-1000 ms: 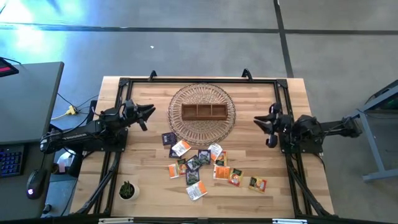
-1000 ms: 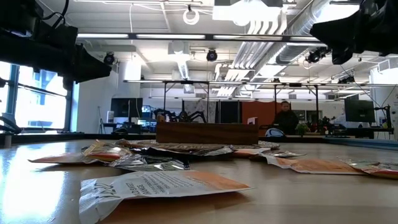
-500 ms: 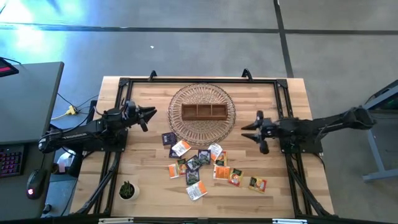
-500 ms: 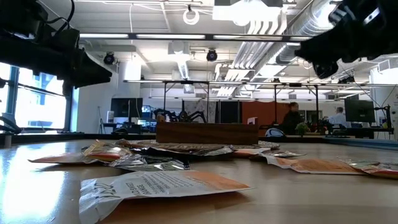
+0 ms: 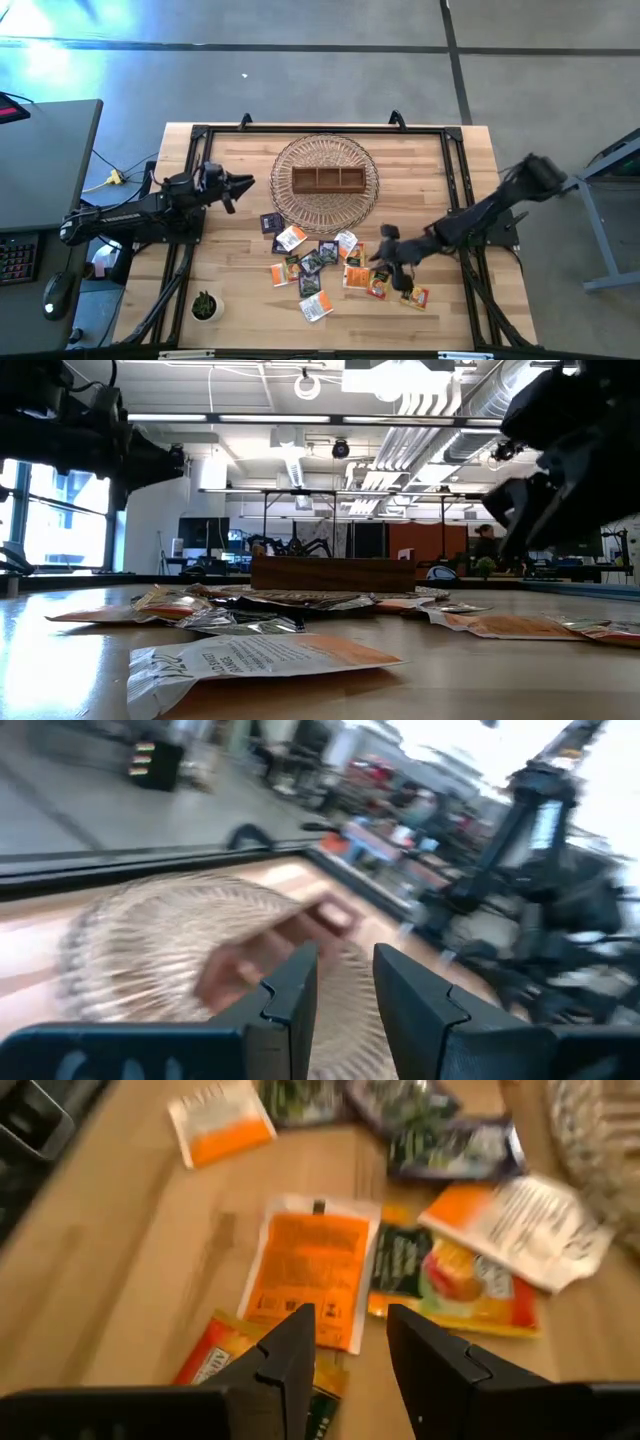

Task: Pick & Place Tea
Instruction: Put the orange tea bag into the middle section of the wooden organizer

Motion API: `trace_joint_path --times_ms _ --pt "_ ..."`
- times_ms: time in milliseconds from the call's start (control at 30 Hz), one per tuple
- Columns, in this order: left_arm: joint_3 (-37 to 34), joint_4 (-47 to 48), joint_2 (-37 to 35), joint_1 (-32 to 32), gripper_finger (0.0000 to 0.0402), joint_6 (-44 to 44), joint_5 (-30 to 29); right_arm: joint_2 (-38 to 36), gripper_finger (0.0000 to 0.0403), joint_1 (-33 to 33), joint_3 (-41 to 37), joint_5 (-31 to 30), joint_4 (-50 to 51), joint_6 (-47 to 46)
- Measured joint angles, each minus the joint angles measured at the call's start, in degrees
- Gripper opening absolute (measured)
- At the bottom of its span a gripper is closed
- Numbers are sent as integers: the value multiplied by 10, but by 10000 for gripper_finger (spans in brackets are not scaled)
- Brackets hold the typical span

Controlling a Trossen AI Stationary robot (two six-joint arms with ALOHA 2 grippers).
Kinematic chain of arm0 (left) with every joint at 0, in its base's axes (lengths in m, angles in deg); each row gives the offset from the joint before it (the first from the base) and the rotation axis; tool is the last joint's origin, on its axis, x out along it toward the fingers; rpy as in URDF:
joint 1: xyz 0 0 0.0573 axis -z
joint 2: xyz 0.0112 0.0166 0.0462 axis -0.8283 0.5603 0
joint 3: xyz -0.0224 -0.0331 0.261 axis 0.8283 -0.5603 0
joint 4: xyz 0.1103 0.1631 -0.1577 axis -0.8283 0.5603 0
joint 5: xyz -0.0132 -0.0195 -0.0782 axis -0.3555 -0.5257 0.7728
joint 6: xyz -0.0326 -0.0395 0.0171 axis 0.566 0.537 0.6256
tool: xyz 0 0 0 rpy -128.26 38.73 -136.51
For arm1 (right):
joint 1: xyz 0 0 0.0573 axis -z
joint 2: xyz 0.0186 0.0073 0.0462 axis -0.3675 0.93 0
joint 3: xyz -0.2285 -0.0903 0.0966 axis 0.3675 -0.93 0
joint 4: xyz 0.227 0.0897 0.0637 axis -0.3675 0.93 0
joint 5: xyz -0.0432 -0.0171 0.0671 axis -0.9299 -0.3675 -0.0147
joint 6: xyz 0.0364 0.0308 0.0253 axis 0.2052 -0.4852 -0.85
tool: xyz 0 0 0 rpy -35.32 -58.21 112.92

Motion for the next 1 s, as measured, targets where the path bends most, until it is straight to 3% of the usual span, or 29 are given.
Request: trace_joint_path --times_ms 200,367,667,767,1000 --pt "0 -19 0 0 101 -4 27 85 123 -12 11 -20 9 -59" --pt "0 5 0 0 101 1 36 106 123 -12 14 -20 8 -94" --pt "0 21 0 0 101 18 41 12 123 -21 13 -28 32 -42" --pt "0 22 0 0 101 17 43 -16 123 -34 11 -47 84 -41" --pt "0 43 0 0 101 17 44 20 124 -75 11 -87 111 -81"
